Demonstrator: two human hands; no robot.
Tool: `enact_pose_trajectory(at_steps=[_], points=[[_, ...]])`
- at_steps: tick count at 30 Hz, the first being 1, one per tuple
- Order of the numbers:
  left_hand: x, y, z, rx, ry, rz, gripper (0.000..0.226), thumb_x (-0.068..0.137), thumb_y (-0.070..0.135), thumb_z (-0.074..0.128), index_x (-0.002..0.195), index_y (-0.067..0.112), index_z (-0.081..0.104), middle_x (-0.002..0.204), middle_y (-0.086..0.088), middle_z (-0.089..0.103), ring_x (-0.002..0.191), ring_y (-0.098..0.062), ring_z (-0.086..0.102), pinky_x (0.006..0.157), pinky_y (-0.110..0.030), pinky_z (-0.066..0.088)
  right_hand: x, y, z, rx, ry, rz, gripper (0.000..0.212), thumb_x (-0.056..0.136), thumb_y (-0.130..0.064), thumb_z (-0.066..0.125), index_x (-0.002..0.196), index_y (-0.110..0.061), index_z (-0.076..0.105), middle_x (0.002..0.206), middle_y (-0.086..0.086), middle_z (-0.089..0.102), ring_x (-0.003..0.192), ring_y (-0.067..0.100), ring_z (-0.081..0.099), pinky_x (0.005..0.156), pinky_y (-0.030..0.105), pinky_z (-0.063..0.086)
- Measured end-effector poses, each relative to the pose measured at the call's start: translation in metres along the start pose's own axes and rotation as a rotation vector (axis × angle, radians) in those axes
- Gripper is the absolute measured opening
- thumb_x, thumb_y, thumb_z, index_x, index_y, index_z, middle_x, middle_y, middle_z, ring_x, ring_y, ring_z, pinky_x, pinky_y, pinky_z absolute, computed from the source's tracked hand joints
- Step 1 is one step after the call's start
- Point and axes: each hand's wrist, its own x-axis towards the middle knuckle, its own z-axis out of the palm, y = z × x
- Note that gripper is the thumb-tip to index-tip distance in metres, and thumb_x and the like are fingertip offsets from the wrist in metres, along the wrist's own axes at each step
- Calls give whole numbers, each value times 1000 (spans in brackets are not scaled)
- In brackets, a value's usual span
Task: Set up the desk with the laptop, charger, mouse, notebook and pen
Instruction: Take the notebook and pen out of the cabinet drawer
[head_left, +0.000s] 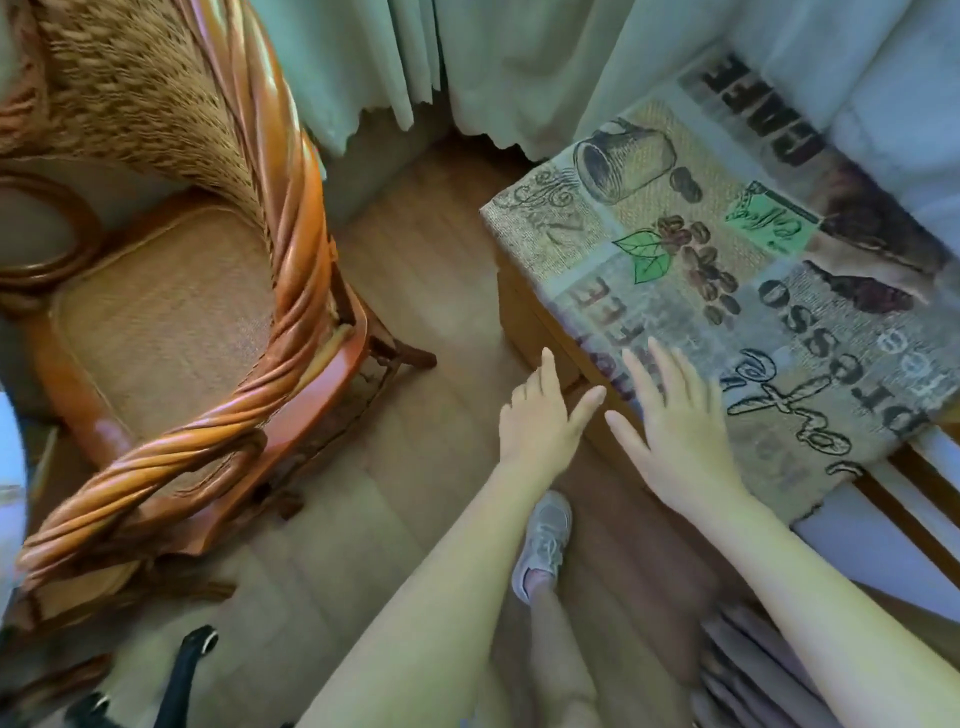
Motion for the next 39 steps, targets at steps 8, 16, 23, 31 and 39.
enact_pose_trajectory(at_steps=[8,16,23,31,39], points=[[88,-17,64,-479,41,35,88,89,70,29,153,21,-6,160,-8,18,142,-27,28,108,-42,32,66,28,59,-122,-6,-11,62,95,-50,17,151,-23,13,160,10,8,146,27,8,113,58,18],[122,-11,122,-1013,-2,-92,114,67,87,17,154,16,2,161,-1,9,146,-15,16,116,-28,17,74,36,80,-104,155,-11,58,97,-50,21,151,-30,11,160,1,4,147,19,2,117,49,8],[141,-4,142,-1187,72,-249,64,99,46,41,151,21,13,153,1,23,135,-26,38,111,-42,34,74,39,81,-11,203,-23,57,96,-53,26,149,-36,15,160,-9,3,146,9,0,119,42,3],[150,0,130,-1360,225,-293,69,96,51,39,143,1,32,143,-19,46,125,-33,50,67,-9,44,73,40,84,32,273,-37,59,94,-55,27,148,-33,21,159,-9,10,146,9,7,119,43,8],[113,-26,116,-1282,163,-329,63,98,52,28,150,18,15,148,-12,36,110,-19,48,97,-35,39,72,40,84,33,280,-32,59,94,-55,27,148,-34,20,159,-10,8,146,8,6,119,42,7]])
